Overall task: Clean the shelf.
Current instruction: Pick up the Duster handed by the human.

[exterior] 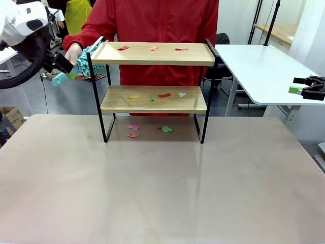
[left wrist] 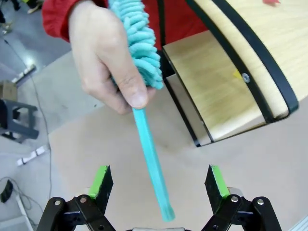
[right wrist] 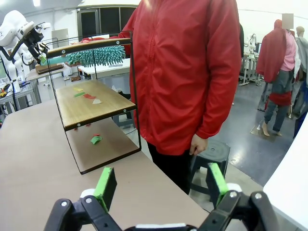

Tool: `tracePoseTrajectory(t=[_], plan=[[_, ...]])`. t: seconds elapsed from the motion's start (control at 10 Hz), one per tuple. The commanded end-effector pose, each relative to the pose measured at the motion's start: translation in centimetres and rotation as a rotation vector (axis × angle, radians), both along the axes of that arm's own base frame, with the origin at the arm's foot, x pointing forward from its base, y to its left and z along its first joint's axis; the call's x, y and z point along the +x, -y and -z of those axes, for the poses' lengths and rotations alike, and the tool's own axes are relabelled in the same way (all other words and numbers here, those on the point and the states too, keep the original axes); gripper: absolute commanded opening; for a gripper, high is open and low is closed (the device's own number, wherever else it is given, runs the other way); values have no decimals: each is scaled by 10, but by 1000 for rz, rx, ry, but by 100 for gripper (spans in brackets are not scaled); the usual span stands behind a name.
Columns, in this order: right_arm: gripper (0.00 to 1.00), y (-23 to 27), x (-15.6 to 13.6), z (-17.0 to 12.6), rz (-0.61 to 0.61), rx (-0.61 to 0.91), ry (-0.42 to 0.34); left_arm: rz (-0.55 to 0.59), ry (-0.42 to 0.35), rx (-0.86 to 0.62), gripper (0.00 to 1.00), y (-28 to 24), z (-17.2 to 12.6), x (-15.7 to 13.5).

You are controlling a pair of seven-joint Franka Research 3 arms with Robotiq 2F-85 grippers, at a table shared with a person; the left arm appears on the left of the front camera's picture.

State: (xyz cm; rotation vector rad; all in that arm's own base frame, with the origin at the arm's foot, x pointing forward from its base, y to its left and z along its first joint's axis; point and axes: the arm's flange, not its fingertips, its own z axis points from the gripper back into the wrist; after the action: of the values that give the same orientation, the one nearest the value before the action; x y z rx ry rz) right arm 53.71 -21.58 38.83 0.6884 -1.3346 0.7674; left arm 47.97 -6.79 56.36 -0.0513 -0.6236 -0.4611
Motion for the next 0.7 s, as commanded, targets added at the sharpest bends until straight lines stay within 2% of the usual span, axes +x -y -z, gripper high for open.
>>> tracePoseTrajectory(t=[0.0, 0.2, 0.3, 0.4, 0.5, 0.6], plan=[[100, -6, 0, -7, 14, 2, -14, -29, -10, 32, 100, 5, -1, 3], [100, -6, 0, -7, 14, 2, -14, -35, -29, 34, 100, 4, 2, 4], [100, -6, 0, -7, 14, 2, -14, -37, -17, 35, 47, 2, 2, 9], [100, -6, 0, -7, 14, 2, -14, -36, -18, 38, 41, 3, 1, 9], [100, -6, 0, -7, 14, 2, -14, -37, -20, 37, 0, 4, 2, 8], [100, -6, 0, -7, 14, 2, -14, -30, -30, 30, 0, 4, 2, 8]])
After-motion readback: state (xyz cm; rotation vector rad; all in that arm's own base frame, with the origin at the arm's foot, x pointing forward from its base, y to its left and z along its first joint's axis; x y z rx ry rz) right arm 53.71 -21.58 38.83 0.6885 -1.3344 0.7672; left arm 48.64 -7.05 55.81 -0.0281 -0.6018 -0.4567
